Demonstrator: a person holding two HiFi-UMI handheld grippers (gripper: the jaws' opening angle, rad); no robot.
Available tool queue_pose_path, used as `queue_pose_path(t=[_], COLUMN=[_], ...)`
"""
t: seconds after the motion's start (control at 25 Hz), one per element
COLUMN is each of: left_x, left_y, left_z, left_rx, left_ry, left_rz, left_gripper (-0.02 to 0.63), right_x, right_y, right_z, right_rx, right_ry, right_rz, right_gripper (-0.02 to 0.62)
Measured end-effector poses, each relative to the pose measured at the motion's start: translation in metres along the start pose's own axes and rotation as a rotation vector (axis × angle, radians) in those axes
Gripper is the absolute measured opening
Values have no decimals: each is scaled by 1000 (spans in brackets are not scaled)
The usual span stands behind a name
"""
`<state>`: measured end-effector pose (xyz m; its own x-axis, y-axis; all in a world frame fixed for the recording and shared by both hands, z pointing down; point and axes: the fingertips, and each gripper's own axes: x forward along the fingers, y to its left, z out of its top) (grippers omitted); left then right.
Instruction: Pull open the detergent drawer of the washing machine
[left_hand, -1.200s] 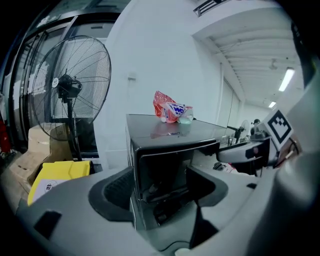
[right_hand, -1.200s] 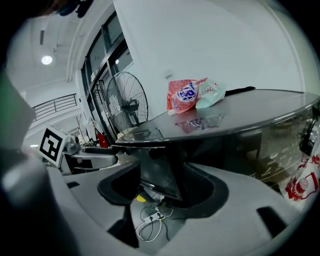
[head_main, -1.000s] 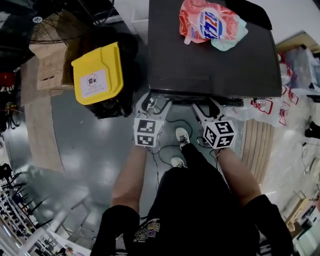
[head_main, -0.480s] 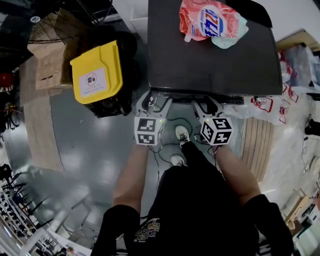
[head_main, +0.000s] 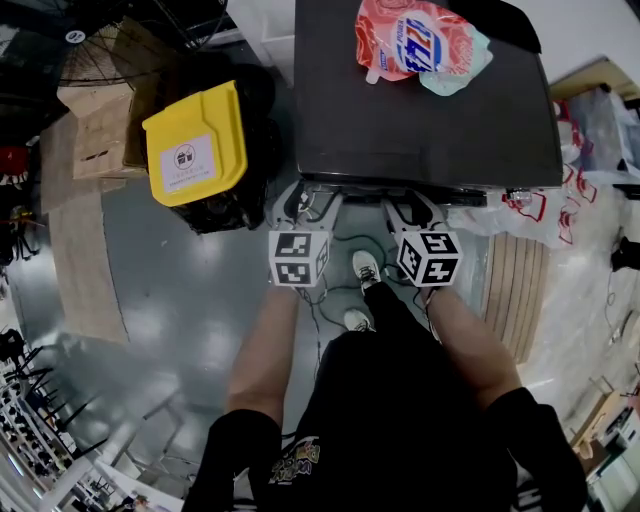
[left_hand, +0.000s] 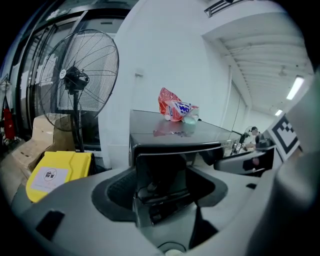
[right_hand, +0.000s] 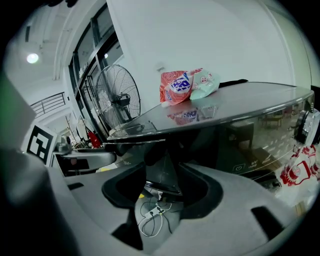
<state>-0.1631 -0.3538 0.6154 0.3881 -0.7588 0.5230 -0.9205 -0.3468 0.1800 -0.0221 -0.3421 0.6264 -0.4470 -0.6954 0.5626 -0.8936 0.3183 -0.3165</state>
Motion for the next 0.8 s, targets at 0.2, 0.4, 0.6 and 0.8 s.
queue_pose_path(t=[0.2, 0.4, 0.6, 0.8], left_x=[-11, -22, -40, -58], left_y=[-6, -11, -23, -33], left_z=[-10, -18, -32, -48], left_rx=[6, 0, 6, 15], left_ry=[6, 7, 18, 22], left_rz=[-4, -3, -6, -10], left_gripper=[296, 296, 296, 296], right_x=[-10, -20, -37, -54], right_y=[4, 8, 13, 19], right_z=[-10, -20, -36, -55], right_rx=[-6, -2, 2, 1], right_ry=[-6, 3, 7, 10], right_rz=[-7, -10, -5, -7], right_gripper=[201, 201, 201, 202])
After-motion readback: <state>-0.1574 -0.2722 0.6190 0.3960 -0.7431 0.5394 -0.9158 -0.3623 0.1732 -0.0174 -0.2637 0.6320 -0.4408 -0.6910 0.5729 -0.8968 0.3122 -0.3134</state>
